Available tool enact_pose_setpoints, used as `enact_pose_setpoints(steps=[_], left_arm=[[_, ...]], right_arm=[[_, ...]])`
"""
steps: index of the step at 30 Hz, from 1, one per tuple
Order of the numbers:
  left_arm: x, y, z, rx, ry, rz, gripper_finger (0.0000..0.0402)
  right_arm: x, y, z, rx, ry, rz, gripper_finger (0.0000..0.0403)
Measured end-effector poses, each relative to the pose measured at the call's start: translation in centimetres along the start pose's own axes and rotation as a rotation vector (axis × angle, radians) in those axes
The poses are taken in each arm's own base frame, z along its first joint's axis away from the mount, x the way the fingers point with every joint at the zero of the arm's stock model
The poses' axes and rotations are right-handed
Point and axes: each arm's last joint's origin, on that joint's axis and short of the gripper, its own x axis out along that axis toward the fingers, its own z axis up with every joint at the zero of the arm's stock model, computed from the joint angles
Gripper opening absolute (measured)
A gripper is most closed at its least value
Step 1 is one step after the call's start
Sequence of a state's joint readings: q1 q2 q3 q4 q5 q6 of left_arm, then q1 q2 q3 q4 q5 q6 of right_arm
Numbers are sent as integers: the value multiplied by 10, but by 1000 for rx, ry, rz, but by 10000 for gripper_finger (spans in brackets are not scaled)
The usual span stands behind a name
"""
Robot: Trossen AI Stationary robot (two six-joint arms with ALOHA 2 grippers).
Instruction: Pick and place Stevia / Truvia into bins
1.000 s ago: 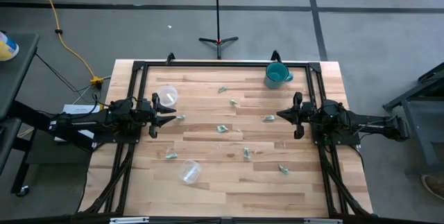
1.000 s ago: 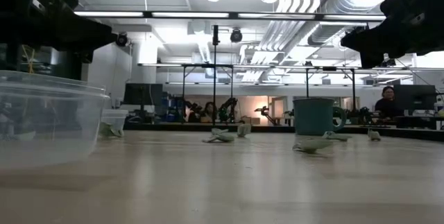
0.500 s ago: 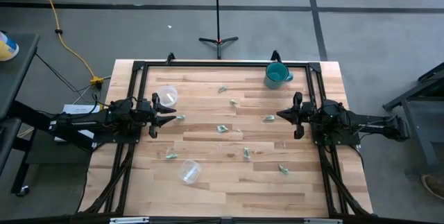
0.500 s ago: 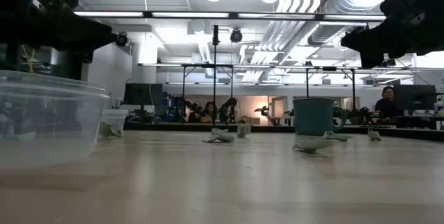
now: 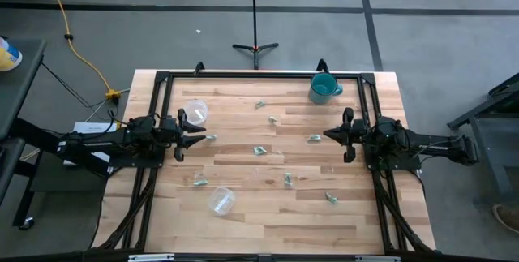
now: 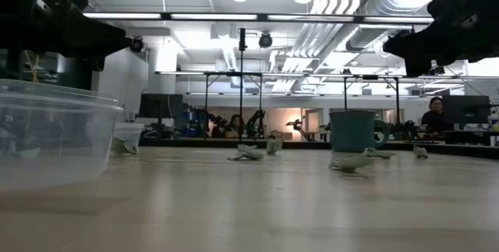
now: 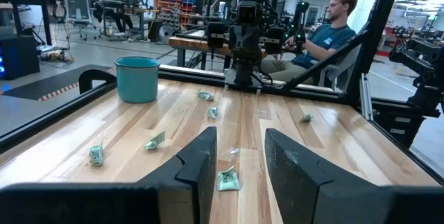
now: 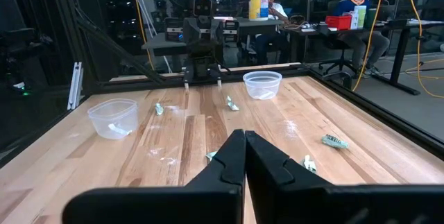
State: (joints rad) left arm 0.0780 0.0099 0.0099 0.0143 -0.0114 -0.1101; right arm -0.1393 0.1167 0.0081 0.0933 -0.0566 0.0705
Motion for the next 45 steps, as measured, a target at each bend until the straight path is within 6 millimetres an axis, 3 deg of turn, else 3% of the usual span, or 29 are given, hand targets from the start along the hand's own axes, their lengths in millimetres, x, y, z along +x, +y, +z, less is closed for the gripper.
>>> enact_pose_setpoints(steps=[27,38,45], left_arm=[[0,0,0,0,-2,0,159],[0,0,0,0,0,0,159],[0,0,0,0,0,0,159]], right_arm=[[0,0,0,-3,-2,-7,0],[-2,-8,7,-106,-74,-310,0],[-2,-10,4,-172,-29,-377,0]])
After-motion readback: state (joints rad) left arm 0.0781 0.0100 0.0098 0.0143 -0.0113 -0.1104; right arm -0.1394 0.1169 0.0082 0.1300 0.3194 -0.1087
